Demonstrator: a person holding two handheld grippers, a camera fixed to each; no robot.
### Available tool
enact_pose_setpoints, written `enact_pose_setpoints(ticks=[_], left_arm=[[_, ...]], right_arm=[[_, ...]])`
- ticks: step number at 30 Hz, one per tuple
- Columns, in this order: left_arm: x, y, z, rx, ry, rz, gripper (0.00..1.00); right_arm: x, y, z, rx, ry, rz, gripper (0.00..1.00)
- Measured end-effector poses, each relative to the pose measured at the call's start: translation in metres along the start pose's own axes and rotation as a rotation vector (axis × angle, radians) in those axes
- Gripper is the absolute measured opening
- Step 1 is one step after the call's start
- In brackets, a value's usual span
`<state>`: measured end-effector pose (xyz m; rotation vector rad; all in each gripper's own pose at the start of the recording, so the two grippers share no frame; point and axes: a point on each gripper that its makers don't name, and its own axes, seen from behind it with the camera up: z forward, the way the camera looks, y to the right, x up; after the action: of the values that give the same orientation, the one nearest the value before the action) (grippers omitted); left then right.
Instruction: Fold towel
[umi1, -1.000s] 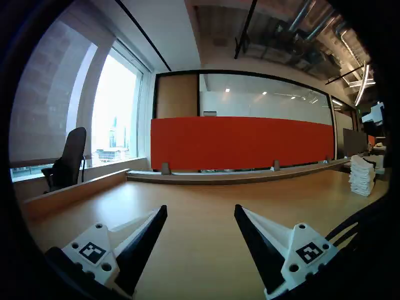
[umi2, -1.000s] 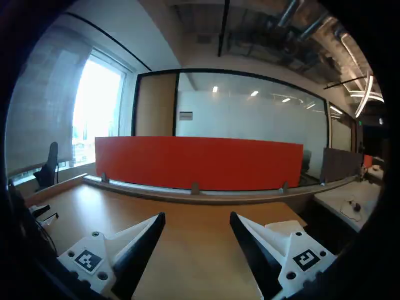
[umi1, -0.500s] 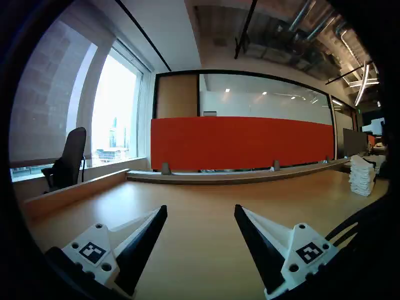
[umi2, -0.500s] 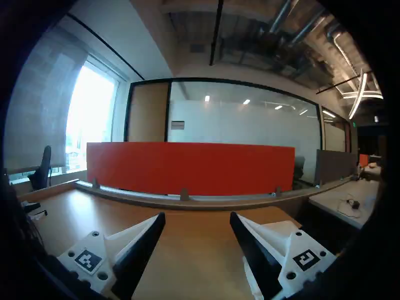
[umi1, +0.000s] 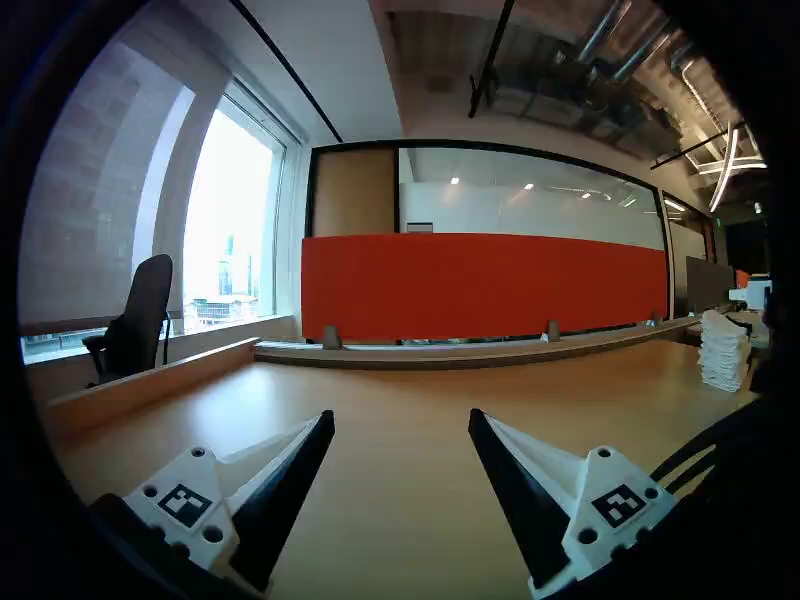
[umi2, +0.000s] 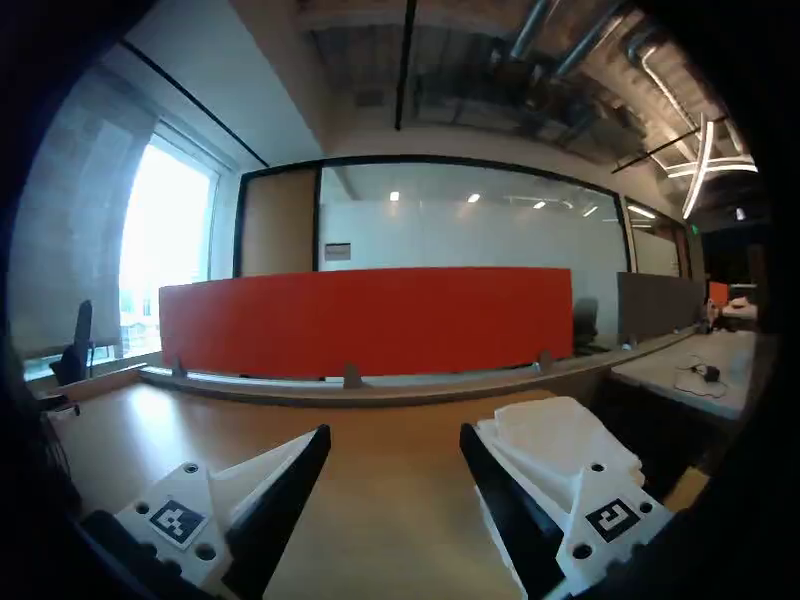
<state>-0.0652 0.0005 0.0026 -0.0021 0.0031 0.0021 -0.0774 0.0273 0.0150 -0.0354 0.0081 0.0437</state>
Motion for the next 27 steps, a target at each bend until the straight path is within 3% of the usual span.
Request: enact_pose_setpoints(ticks=[5,15,27], left_arm=[[0.0,0.0,0.0,0.0,0.0,0.0,1.0],[-0.001,0.0,0.0,0.0,0.0,0.0,1.0],[-0.001,0.0,0.0,0.0,0.0,0.0,1.0]], right_arm=[[-0.014,0.01,0.0,-0.025,0.007,0.016,1.0],[-0.037,0.011,0.0,-0.012,-0.005,0.054,1.0],[-0.055,0.003,0.0,0.021,0.002,0.032,1.0]])
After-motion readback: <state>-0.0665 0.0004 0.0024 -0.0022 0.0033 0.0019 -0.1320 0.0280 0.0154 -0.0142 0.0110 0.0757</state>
